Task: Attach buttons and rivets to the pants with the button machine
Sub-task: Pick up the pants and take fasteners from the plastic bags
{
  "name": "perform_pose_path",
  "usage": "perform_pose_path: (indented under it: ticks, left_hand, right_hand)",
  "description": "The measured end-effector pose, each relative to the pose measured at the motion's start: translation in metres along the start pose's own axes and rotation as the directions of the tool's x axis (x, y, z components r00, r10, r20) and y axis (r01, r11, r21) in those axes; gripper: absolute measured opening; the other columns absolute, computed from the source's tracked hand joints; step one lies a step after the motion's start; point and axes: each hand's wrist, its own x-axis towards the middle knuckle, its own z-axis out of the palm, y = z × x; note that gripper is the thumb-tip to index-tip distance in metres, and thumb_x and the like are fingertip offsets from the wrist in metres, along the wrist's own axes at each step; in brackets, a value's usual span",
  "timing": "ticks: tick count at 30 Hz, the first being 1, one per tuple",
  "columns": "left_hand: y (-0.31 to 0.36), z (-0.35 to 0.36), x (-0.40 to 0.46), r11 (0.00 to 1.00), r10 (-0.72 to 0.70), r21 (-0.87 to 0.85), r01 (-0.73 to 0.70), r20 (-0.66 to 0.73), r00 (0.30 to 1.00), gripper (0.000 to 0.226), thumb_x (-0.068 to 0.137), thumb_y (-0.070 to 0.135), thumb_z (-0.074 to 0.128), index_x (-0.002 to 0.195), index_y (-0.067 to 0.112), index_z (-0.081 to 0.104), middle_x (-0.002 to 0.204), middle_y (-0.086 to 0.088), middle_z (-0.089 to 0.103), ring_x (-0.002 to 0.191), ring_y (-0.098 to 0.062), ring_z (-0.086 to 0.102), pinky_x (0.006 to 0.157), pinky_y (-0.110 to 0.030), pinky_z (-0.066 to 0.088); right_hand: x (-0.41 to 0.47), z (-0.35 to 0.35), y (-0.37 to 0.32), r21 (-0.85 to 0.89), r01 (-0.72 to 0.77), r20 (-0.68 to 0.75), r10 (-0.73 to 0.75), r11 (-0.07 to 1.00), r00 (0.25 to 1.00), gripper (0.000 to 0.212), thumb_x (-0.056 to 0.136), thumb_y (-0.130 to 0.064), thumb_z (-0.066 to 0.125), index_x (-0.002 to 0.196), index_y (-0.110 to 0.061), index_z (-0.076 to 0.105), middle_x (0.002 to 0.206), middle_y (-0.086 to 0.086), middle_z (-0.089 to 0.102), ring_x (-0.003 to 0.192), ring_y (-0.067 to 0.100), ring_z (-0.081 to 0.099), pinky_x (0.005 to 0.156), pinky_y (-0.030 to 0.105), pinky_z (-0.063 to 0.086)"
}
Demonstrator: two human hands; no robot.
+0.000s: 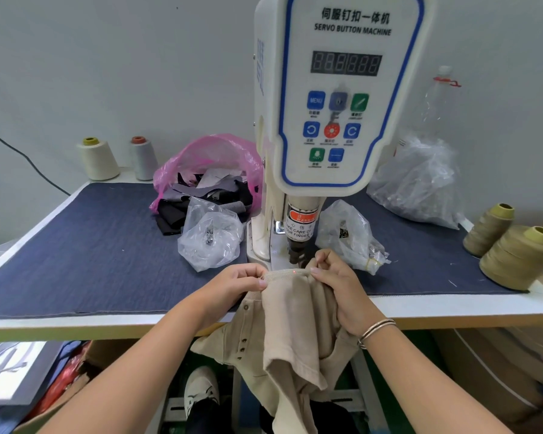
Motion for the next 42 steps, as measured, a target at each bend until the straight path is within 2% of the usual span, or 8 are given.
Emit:
perform_pose_path:
  ticks: [10,16,19,24,30,36,38,42]
  left_hand:
    - [-0.003,0.001,0.002,1.000,0.014,0.010,-0.013,-0.038,0.999,0.026,0.068,0.034,0.068,0.085,0.015,0.065,0.085,-0.014,0.054,0.084,-0.030,0.039,0.072,-0.038,0.028]
    - [-0.002,0.000,0.001,0.999,-0.004,0.039,0.006,-0.044,0.999,0.023,0.070,0.033,0.067,0.085,0.016,0.065,0.082,-0.012,0.053,0.073,-0.028,0.038,0.061,-0.030,0.029]
    - [0.001,0.001,0.000,0.999,-0.005,0.049,0.007,-0.032,0.999,0.012,0.074,0.028,0.064,0.081,0.019,0.066,0.077,0.001,0.060,0.066,-0.013,0.051,0.061,-0.021,0.039]
    - [0.001,0.002,0.000,0.999,-0.016,0.033,0.018,-0.042,0.999,0.023,0.070,0.034,0.067,0.085,0.017,0.065,0.086,-0.014,0.053,0.079,-0.030,0.039,0.065,-0.033,0.030]
    - [0.006,0.006,-0.006,0.999,-0.007,0.048,0.008,-0.019,1.000,0.017,0.073,0.030,0.065,0.085,0.018,0.064,0.081,-0.008,0.055,0.072,-0.024,0.042,0.062,-0.026,0.033]
    - [0.005,0.007,-0.019,0.999,0.008,-0.036,-0.005,0.086,0.996,0.019,0.071,0.030,0.064,0.080,0.014,0.069,0.082,-0.007,0.061,0.078,-0.024,0.053,0.072,-0.035,0.038]
    - [0.008,0.009,-0.024,0.996,-0.010,-0.091,0.021,0.122,0.992,0.022,0.076,0.029,0.060,0.086,0.014,0.073,0.087,-0.004,0.068,0.080,-0.015,0.058,0.074,-0.027,0.046]
    - [0.020,0.017,-0.032,0.943,-0.164,0.310,0.122,0.113,0.980,0.032,0.087,0.041,0.048,0.109,0.029,0.068,0.112,0.012,0.067,0.105,-0.007,0.060,0.096,-0.024,0.043]
  right_hand:
    - [0.002,0.000,0.002,0.024,-0.010,-0.022,0.011,1.000,1.000,0.024,0.089,0.008,0.044,0.083,-0.016,0.045,0.069,-0.007,0.053,0.068,0.009,0.044,0.072,0.026,0.037]
    - [0.003,-0.002,0.003,0.010,-0.021,-0.024,0.021,1.000,0.999,0.024,0.089,0.006,0.045,0.083,-0.017,0.045,0.070,-0.007,0.053,0.069,0.010,0.045,0.074,0.027,0.038]
    - [0.003,-0.002,0.003,0.002,-0.022,-0.028,0.022,1.000,0.999,0.024,0.089,0.006,0.046,0.082,-0.018,0.046,0.070,-0.006,0.053,0.070,0.011,0.045,0.075,0.028,0.038]
    - [0.003,-0.001,0.003,0.008,-0.010,-0.019,0.010,1.000,1.000,0.024,0.090,0.006,0.045,0.083,-0.017,0.044,0.069,-0.006,0.052,0.068,0.010,0.043,0.073,0.026,0.038]
    - [-0.002,0.002,-0.002,-0.021,0.002,-0.025,-0.003,1.000,1.000,0.025,0.089,0.008,0.044,0.081,-0.016,0.043,0.069,-0.006,0.051,0.069,0.010,0.042,0.075,0.027,0.037]
    - [-0.030,0.007,-0.018,-0.131,0.168,0.157,-0.147,0.977,0.977,0.019,0.085,0.003,0.049,0.080,-0.014,0.041,0.069,-0.008,0.049,0.066,0.006,0.042,0.068,0.017,0.038]
    - [-0.042,0.011,-0.026,-0.128,0.221,0.258,-0.183,0.967,0.949,0.016,0.081,0.000,0.047,0.080,-0.014,0.039,0.068,-0.010,0.049,0.063,0.004,0.040,0.064,0.015,0.038]
    - [-0.054,0.025,-0.046,-0.053,0.338,0.360,-0.297,0.940,0.884,0.020,0.081,-0.007,0.051,0.080,-0.025,0.042,0.069,-0.011,0.049,0.063,0.006,0.039,0.065,0.016,0.037]
